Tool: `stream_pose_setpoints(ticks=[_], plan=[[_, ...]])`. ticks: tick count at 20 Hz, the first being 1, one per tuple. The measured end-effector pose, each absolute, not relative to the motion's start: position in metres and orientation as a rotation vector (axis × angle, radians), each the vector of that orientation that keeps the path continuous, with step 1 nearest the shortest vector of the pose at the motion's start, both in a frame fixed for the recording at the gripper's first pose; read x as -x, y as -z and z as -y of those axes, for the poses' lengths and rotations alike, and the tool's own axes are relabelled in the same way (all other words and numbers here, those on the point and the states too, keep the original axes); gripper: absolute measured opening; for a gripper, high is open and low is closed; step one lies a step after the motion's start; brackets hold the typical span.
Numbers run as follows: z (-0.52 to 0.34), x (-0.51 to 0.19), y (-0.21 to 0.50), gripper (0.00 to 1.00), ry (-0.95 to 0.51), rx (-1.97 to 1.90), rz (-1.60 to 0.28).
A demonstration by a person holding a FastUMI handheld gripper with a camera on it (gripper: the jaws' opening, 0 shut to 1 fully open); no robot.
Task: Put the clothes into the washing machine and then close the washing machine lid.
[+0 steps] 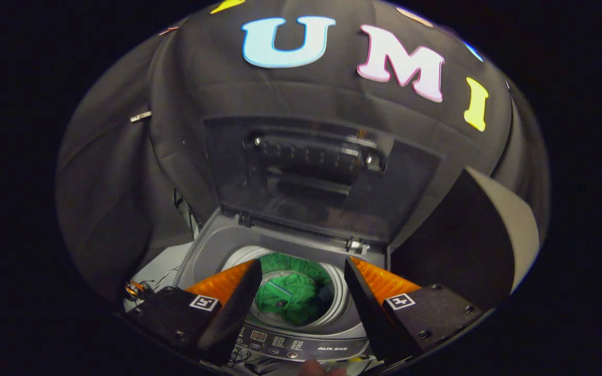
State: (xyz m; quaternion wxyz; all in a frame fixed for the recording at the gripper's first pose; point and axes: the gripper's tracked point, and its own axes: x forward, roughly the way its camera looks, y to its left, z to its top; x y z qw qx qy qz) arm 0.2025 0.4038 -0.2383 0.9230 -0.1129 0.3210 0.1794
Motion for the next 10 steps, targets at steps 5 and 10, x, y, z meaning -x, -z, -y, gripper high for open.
stream_pose_setpoints(ticks=[5,10], plan=[[-0.404,-0.205,0.155,1.00,-0.365,0.074,-0.499],[-0.403,-0.262,0.087,0.99,-0.314,0.000,-0.321]])
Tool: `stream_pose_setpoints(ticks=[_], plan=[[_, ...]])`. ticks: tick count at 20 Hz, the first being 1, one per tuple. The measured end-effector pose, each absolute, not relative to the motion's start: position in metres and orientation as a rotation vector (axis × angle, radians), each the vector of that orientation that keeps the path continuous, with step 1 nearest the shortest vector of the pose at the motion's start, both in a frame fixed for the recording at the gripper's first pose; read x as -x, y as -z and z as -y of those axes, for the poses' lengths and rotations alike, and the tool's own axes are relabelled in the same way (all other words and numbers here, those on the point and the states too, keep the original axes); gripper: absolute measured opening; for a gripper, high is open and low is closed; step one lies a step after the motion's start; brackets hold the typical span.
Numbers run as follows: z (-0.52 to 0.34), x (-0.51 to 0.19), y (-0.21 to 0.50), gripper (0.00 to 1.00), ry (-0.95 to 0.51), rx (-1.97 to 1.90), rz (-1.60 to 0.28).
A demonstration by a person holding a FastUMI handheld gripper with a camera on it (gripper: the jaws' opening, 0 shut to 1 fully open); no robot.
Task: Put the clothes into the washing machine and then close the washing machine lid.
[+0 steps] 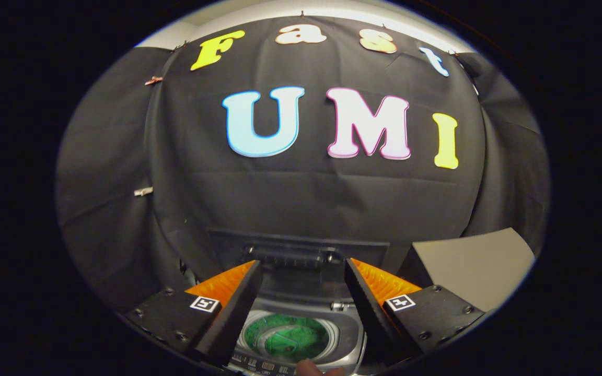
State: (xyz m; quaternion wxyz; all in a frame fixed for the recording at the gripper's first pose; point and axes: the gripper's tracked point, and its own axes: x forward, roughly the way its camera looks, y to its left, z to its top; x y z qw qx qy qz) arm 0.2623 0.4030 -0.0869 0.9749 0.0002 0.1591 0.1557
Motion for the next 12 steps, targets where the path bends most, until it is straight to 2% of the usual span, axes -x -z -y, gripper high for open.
stream_pose_setpoints(ticks=[3,12], plan=[[-0.413,-0.314,0.070,1.00,-0.272,0.014,-0.241],[-0.428,-0.411,0.137,1.00,-0.174,-0.004,-0.356]])
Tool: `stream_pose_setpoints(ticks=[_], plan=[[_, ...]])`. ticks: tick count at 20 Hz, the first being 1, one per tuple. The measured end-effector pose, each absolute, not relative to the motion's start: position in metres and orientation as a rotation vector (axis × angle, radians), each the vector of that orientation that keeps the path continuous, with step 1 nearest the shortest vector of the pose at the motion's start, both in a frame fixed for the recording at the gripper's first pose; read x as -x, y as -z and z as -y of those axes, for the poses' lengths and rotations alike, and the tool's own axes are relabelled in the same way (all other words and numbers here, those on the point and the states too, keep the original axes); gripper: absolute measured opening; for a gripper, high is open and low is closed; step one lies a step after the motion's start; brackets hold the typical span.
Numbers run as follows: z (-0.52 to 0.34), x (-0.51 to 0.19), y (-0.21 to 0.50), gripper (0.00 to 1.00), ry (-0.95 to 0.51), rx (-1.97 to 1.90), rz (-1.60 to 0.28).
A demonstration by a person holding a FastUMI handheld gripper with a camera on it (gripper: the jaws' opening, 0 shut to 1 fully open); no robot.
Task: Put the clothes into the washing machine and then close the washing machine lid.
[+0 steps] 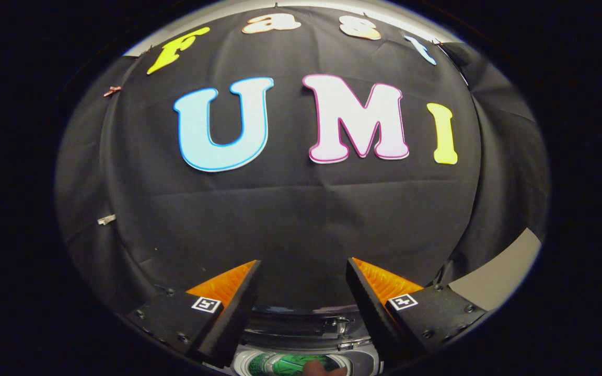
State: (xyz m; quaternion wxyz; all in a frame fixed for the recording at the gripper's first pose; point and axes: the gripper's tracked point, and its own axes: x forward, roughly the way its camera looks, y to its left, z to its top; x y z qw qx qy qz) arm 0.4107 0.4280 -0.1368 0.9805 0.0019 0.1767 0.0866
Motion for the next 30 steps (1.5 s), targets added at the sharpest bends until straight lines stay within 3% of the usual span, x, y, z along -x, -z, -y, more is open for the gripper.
stream_pose_setpoints(ticks=[3,7,14,30], plan=[[-0.422,-0.427,0.145,1.00,-0.155,0.008,-0.317],[-0.429,-0.431,0.195,1.00,-0.190,-0.006,-0.464],[-0.432,-0.420,0.198,1.00,-0.234,0.000,-0.554],[-0.421,-0.343,0.191,1.00,-0.277,-0.003,-0.477]])
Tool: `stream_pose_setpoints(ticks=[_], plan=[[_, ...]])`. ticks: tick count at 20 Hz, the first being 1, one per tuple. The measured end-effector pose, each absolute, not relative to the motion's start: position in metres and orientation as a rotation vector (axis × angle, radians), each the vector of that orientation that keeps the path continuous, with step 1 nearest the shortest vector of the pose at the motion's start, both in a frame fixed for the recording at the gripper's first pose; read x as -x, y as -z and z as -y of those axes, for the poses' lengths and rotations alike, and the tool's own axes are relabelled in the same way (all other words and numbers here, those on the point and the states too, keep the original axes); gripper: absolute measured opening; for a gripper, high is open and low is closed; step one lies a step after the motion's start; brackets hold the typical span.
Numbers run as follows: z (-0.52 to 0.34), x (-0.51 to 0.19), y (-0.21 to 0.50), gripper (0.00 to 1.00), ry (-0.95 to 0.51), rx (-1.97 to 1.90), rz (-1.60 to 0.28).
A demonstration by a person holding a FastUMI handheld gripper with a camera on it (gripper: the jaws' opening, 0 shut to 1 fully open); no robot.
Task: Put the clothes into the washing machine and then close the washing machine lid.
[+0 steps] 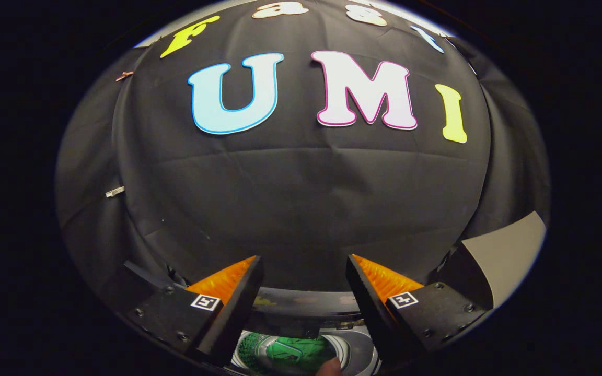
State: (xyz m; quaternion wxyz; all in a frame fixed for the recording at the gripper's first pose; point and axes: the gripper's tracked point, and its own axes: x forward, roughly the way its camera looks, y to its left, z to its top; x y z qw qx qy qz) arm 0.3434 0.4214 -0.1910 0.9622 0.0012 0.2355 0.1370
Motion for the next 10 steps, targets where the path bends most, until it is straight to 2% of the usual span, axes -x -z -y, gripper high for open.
stream_pose_setpoints(ticks=[10], plan=[[-0.411,-0.295,0.203,1.00,-0.307,-0.005,-0.445]])
